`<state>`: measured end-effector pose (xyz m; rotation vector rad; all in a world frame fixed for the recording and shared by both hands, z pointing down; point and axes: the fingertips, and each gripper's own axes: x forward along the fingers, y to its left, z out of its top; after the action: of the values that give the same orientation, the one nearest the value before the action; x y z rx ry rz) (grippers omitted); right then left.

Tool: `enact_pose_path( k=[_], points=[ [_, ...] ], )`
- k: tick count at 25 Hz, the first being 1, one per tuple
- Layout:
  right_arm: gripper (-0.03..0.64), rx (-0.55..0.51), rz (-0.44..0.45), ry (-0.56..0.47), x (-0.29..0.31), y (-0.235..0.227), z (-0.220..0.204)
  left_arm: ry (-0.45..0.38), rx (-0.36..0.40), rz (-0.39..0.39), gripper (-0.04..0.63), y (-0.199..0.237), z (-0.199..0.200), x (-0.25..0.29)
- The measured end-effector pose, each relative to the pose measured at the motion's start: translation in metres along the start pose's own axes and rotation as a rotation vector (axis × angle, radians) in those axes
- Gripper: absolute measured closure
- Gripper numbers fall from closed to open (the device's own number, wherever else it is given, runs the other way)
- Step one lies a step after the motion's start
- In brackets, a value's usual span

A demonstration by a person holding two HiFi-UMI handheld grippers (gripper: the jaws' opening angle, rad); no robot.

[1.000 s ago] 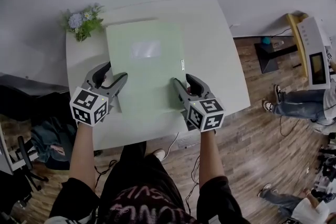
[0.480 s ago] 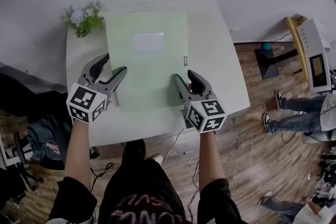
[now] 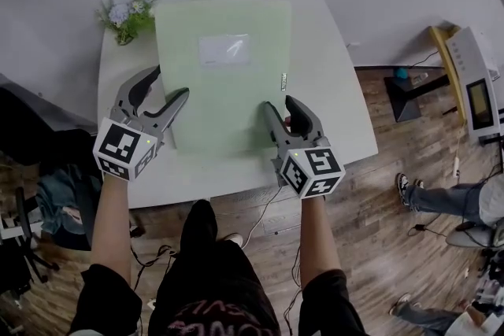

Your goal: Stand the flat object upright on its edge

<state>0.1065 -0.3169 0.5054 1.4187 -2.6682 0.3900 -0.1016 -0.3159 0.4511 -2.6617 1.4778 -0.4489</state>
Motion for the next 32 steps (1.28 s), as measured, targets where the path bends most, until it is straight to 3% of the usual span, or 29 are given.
enact_pose_path(
  k=[18, 32],
  points=[
    [0.423, -0.075, -0.007, -0.106, -0.054, 0.022, -0.005, -0.093, 0.146, 0.079, 0.304, -0.047, 0.017, -0.056],
    [0.423, -0.112, 0.019, -0.108, -0.094, 0.041, -0.018, -0.104, 0.186, 0.123, 0.304, -0.083, 0.020, -0.098]
  ],
)
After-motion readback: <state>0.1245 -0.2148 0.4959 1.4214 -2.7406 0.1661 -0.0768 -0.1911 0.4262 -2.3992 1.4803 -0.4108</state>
